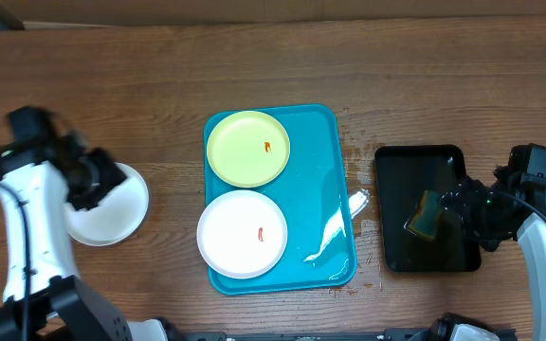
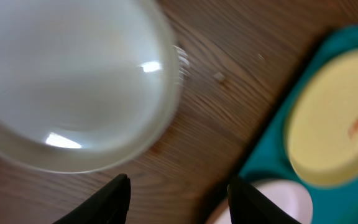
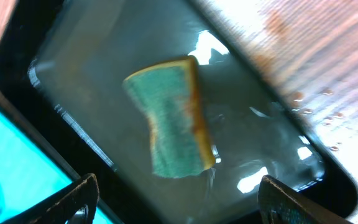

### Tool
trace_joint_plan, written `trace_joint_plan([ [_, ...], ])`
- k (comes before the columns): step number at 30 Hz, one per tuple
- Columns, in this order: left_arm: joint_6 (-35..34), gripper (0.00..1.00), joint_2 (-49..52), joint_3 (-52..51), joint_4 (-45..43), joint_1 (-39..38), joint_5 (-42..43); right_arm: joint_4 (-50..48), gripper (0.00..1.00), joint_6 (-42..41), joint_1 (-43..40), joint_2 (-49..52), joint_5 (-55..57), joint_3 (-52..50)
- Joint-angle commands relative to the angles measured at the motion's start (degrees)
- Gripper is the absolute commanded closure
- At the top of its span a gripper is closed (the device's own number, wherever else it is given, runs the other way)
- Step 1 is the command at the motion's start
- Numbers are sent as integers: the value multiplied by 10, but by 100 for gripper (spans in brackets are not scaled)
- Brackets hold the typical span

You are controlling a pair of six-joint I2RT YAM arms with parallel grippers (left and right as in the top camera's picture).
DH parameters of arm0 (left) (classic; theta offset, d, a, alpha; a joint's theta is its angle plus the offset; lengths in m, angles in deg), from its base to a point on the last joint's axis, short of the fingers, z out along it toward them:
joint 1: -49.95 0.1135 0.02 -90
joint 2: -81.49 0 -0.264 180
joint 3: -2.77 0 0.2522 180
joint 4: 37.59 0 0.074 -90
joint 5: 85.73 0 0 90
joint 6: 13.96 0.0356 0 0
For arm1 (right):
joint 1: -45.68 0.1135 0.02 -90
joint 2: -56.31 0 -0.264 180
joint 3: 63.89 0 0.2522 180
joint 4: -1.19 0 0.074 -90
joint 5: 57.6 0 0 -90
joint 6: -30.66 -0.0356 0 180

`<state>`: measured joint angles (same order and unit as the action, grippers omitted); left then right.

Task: Clean dirty plates on tray and stack at the side
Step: 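Set the white plate down on the table left of the tray, then grasp the rim of the front white plate with the left gripper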

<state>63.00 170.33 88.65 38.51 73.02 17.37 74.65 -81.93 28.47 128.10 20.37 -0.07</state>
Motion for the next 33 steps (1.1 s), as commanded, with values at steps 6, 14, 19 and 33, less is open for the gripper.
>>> trace_joint_plan([
  [6,54,46,-5,-25,35,-242,-26,-1,17,96,-2,-3,-119,10],
  [14,-21,46,-5,-96,35,-290,-64,11,17,96,-2,-3,-118,10],
  [19,-20,50,-5,-168,-17,-291,-65,9,17,96,-2,-3,-118,10],
  [33,-32,96,-5,-253,-137,-308,-13,7,16,95,-2,-3,-116,10],
])
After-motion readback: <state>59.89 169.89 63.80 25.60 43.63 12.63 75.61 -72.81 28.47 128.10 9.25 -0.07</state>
